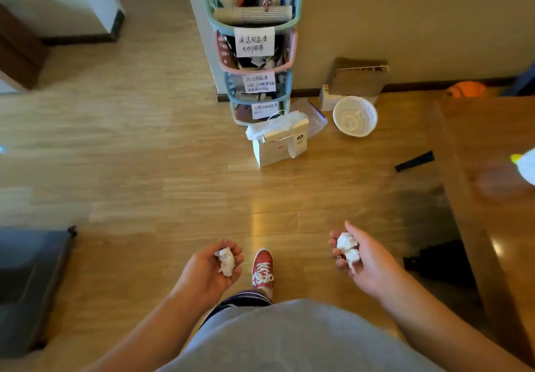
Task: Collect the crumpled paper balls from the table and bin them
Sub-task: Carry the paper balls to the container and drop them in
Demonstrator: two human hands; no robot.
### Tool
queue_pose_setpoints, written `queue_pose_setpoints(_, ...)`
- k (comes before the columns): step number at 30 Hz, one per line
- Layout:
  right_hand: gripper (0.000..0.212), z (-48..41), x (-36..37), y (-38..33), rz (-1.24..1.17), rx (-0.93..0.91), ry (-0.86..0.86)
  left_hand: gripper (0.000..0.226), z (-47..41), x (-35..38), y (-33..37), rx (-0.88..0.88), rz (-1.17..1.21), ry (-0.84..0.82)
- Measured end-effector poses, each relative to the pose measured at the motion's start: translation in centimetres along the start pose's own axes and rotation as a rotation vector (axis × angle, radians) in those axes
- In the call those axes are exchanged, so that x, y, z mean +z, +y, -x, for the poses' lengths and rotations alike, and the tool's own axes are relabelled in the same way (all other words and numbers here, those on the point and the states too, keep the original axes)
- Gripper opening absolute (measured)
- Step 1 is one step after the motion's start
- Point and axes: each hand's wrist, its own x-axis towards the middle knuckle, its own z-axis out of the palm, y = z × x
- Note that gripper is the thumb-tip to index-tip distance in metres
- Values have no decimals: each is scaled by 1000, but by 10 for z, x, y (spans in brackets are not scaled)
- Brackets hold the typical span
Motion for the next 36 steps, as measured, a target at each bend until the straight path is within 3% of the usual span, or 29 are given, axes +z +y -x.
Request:
queue_pose_setpoints(8,38,5,-47,-48,-328,-50,209,12,-70,158,71,-132,-393,-198)
queue_pose_setpoints(15,37,23,-119,-53,-635,-136,315,22,-105,315,36,-218,-652,-350)
queue_pose_setpoints(20,38,16,-173,-81,-727,-159,359,19,-127,405,2,-252,-736,-392)
queue_pose_setpoints(30,36,-10,-226,-214,-651,-245,212,22,-149,475,-2,-213,-778,-335)
queue_pose_setpoints(36,36,-16,-245,-251,-724,-275,217,23,-165,530,-5,-240,-860,-313)
